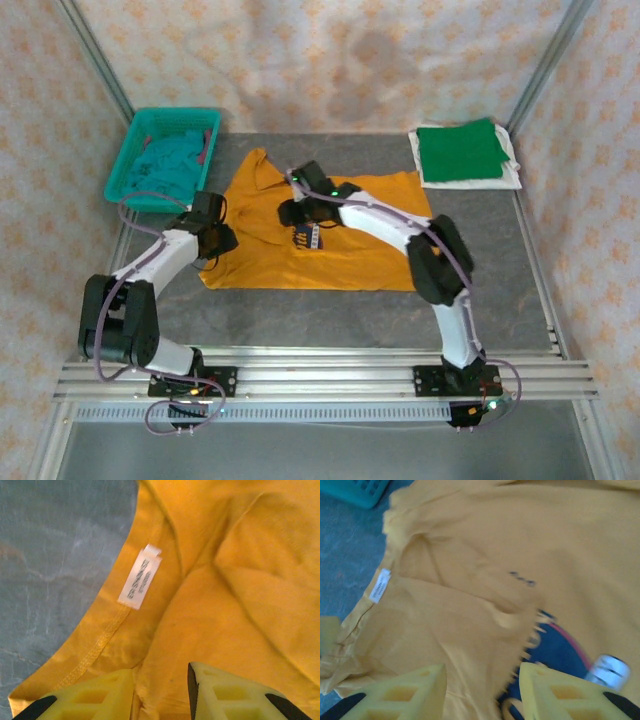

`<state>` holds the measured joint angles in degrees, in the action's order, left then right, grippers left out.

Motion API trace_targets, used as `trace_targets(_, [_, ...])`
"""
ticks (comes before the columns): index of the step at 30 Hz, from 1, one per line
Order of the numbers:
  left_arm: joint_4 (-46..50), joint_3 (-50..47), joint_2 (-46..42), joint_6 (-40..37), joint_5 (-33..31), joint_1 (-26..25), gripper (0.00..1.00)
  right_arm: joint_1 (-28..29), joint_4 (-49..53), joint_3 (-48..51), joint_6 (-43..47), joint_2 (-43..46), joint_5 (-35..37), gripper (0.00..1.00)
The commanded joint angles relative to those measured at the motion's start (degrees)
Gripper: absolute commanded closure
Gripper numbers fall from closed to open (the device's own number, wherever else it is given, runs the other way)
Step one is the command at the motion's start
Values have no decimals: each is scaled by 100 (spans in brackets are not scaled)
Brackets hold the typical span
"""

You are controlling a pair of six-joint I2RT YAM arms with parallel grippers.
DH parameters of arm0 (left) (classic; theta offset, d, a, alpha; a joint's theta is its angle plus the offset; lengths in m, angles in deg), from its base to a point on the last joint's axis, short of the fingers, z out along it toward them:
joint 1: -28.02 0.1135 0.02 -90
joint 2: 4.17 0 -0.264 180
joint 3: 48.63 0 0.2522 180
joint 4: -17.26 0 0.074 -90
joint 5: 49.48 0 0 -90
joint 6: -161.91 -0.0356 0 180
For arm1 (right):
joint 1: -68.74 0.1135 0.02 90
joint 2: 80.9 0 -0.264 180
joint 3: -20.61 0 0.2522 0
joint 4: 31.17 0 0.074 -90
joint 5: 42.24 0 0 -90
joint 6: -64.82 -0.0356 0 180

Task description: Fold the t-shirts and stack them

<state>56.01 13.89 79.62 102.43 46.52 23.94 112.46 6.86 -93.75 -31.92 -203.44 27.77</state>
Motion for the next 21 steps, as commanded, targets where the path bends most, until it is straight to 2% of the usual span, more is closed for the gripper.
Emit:
trace_targets(1, [-238,-178,106,293,57,234,66,171,735,-480,619,-479,-15,50])
trace_targets(4, [-482,-515,146,389,349,563,66,332,608,-629,947,-781,407,45])
trace_targets(9, [-663,-835,205,354,481,849,66,373,829,-1199,1000,-1301,706,48])
trace_targets(11, [-662,-856,254,306,430,871,66,377,956,-1462,984,-1494,804,55])
trace_targets(15, [-697,-893,343,262,354,882,66,374,1055,-1740,945,-1640,1028,76])
trace_targets(21, [-719,-928,492,211,242,908,66,329,1192,-1856,671,-1563,1499,87])
